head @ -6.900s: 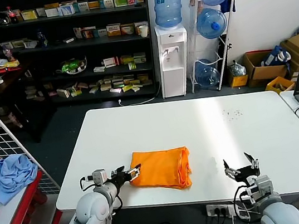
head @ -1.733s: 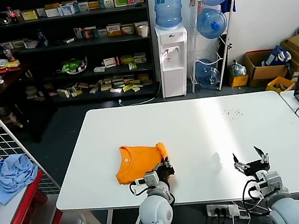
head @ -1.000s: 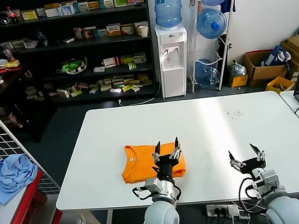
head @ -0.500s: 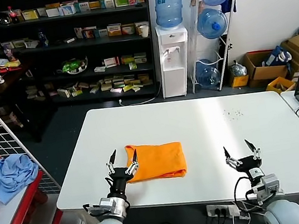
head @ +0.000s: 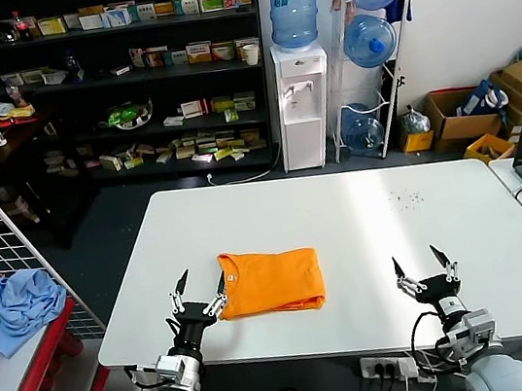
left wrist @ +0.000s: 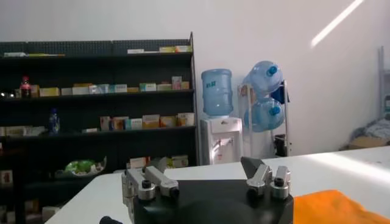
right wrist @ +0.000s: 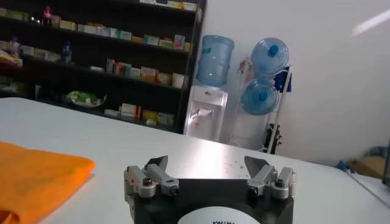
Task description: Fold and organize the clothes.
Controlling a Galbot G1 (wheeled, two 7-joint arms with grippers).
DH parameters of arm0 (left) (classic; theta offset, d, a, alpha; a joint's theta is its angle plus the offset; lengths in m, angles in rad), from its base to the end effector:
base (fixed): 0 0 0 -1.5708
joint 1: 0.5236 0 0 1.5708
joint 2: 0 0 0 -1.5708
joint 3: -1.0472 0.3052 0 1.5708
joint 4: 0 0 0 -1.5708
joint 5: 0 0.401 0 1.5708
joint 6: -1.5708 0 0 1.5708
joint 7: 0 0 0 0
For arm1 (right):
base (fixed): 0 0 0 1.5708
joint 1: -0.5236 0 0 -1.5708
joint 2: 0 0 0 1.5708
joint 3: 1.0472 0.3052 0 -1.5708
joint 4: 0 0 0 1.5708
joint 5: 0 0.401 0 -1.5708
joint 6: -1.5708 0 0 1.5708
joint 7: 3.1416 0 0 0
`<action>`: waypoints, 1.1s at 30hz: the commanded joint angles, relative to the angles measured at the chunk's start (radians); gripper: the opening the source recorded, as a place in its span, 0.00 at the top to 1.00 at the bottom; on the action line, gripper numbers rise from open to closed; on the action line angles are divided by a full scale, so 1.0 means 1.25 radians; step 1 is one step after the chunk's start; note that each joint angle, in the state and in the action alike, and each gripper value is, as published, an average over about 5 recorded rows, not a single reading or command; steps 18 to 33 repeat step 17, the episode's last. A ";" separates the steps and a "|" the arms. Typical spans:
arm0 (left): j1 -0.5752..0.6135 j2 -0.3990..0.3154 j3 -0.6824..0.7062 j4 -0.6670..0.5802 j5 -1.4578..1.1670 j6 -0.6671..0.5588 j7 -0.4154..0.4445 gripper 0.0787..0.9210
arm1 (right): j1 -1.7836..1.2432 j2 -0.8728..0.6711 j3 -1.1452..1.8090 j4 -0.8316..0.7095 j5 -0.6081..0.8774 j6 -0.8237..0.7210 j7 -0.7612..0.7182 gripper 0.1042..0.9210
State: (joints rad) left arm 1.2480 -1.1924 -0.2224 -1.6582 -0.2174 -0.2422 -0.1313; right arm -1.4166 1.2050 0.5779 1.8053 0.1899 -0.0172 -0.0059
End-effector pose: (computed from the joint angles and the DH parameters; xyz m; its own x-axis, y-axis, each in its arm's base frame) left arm 0.3150 -0.0103 -0.3650 -0.9779 0.2065 -0.0325 0.2037 0.9762 0.0749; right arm 0.2944 -0.0956 -0.3182 -0.9882 -0.0366 0.1485 -0.0620 0.9834 -0.1706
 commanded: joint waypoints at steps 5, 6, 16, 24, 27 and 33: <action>0.037 0.017 -0.041 -0.050 0.035 0.073 0.016 0.12 | -0.004 0.060 0.056 0.034 -0.028 -0.081 -0.071 0.12; 0.038 0.017 -0.043 -0.054 0.032 0.080 0.016 0.12 | -0.005 0.062 0.058 0.035 -0.029 -0.082 -0.073 0.12; 0.036 0.028 -0.053 -0.068 0.017 0.118 0.018 0.12 | -0.016 0.075 0.079 0.035 -0.053 -0.073 -0.083 0.12; 0.036 0.028 -0.053 -0.068 0.017 0.119 0.018 0.12 | -0.016 0.076 0.079 0.034 -0.053 -0.072 -0.083 0.12; 0.036 0.028 -0.053 -0.068 0.017 0.119 0.018 0.12 | -0.016 0.076 0.079 0.034 -0.053 -0.072 -0.083 0.12; 0.036 0.028 -0.053 -0.068 0.017 0.119 0.018 0.12 | -0.016 0.076 0.079 0.034 -0.053 -0.072 -0.083 0.12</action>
